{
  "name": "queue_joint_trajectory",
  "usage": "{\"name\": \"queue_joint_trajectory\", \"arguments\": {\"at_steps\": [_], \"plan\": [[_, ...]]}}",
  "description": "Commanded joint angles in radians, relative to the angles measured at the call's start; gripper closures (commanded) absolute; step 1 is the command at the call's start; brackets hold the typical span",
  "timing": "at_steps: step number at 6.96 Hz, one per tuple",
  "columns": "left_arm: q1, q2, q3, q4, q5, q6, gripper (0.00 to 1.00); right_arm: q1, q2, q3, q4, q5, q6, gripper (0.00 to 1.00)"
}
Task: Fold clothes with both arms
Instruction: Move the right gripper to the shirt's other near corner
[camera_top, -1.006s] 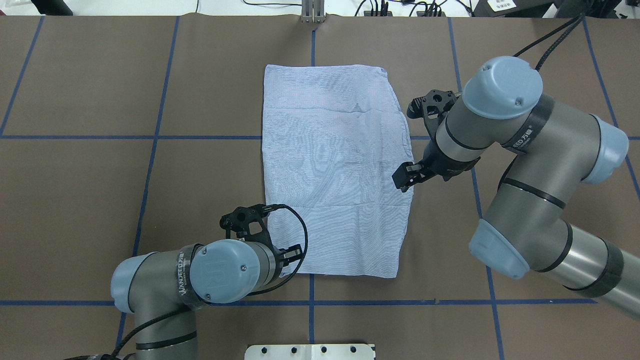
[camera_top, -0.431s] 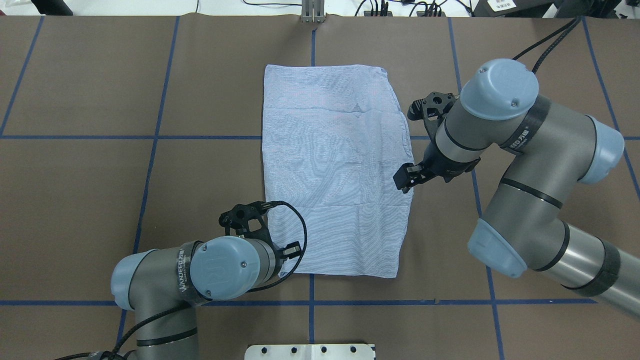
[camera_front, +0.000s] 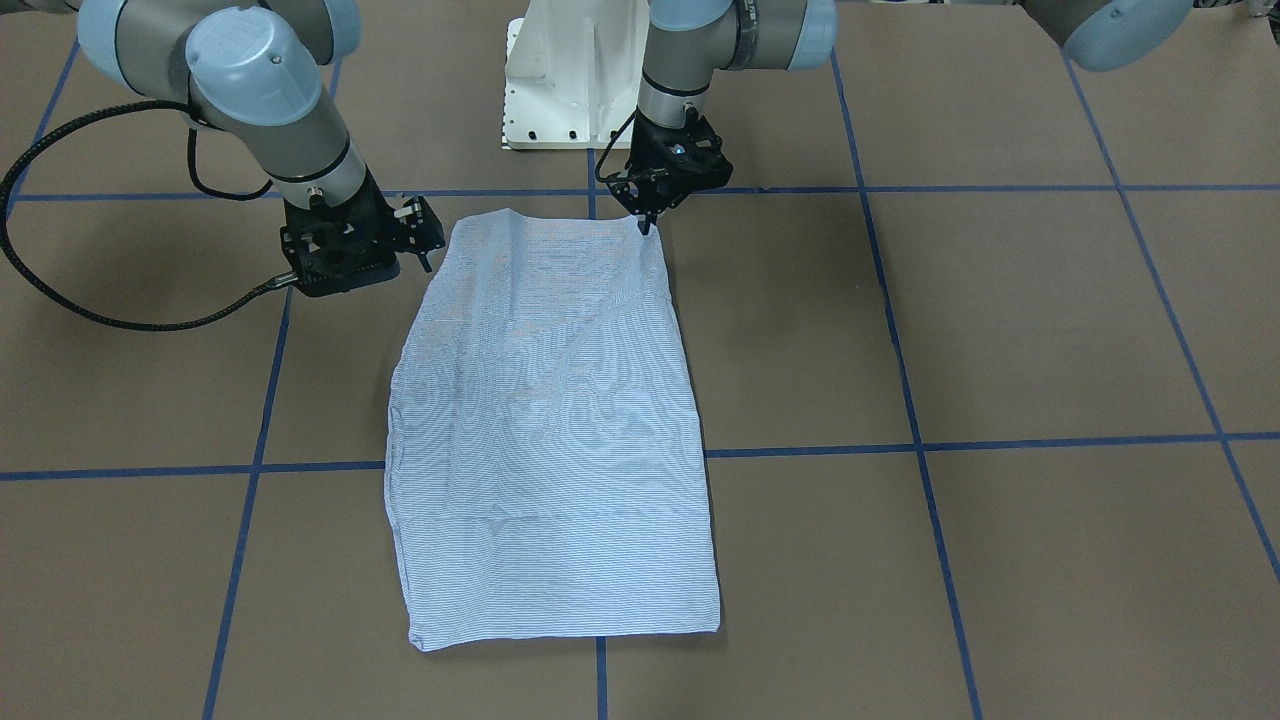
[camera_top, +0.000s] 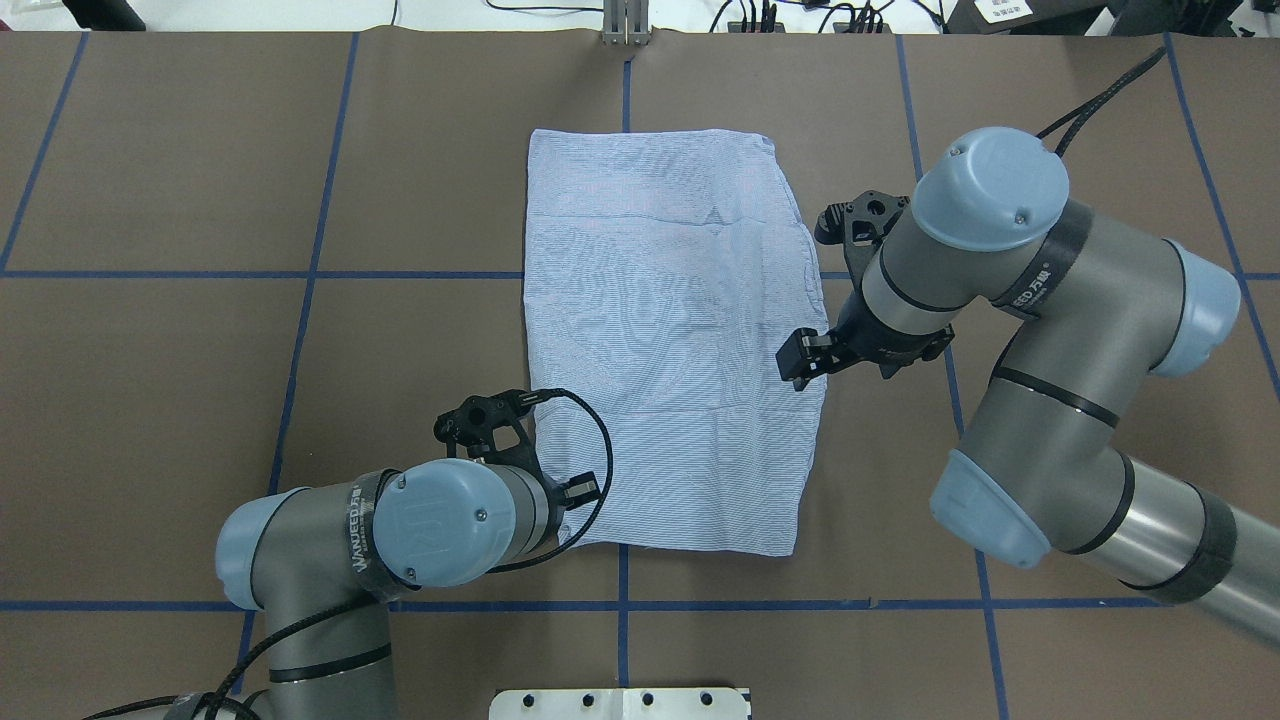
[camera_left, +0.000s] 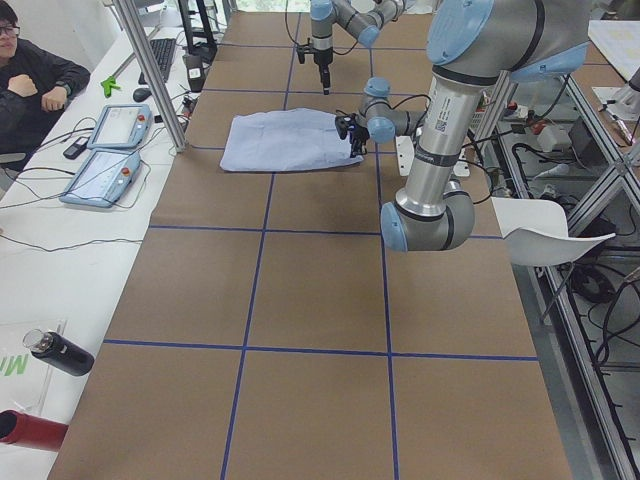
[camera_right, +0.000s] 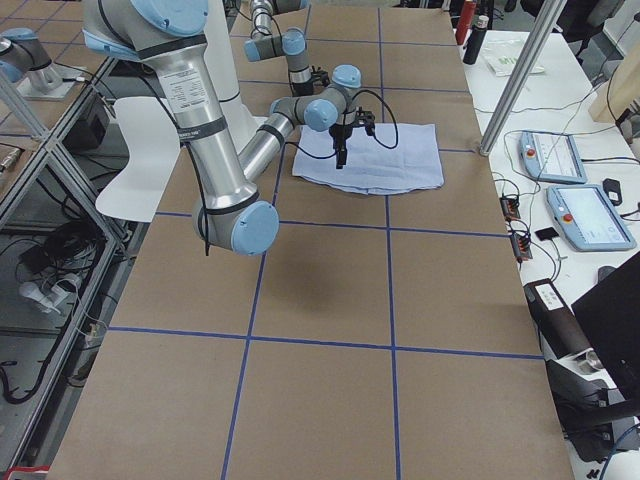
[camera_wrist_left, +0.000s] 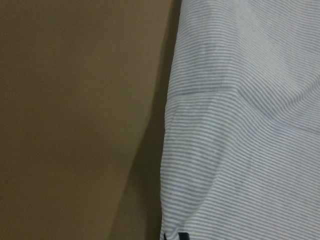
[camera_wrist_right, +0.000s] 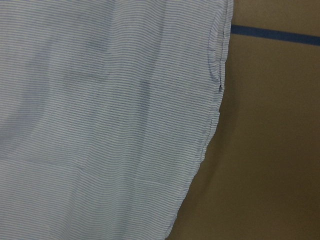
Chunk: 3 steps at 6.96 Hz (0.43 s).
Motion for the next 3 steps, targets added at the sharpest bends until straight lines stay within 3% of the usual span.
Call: {"name": "queue_joint_trajectory", "arguments": {"at_steps": [1,3], "plan": [[-0.004,0.0,0.001,0.0,0.0,0.004,1.0,-0.109,-0.004,0.003,0.106,-0.043,0.381,0.0],[-0.005,0.0,0.002,0.0,0.0,0.009,1.0,-0.23,0.01,-0.001,0.116,-0.19,0.572,0.0]]}}
